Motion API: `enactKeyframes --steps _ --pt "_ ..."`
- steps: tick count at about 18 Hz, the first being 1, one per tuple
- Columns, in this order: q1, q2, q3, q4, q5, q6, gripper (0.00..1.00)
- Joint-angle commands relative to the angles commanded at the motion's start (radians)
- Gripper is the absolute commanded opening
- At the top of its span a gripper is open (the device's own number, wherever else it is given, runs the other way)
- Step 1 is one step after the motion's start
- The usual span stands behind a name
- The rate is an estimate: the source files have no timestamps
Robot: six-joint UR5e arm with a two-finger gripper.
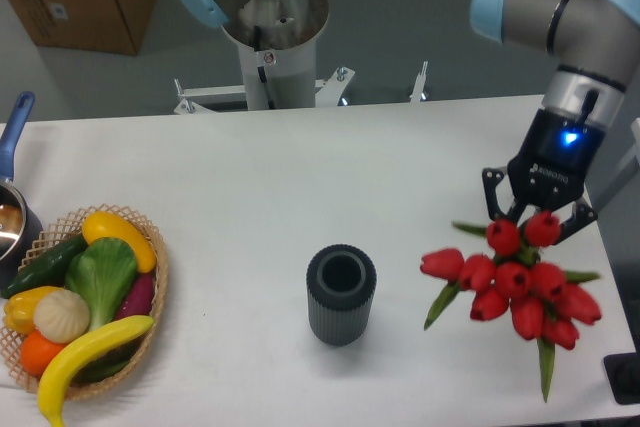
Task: Insert the flowers into the vase
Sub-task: 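Lift the red tulip bunch and swing it over the grey vase, then lower the tulip stems down into the vase opening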
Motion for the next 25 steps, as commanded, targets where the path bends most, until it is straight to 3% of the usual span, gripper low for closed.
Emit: enactKeyframes --steps 5,9,13,18,25 --pt "-0.078 -0.043 -0.008 0.015 -0.266 0.006 0.0" --pt "-0.111 -0.04 -0.044 0.031 -0.269 0.008 0.0" --pt "-0.092 -0.029 -0.13 0.109 -0.271 0.014 0.0" --pt "-0.071 -0.022 -0.175 0.13 -0.269 0.023 0.0" --pt "-0.077 -0.02 -0.31 0.144 -0.265 0.155 0.03"
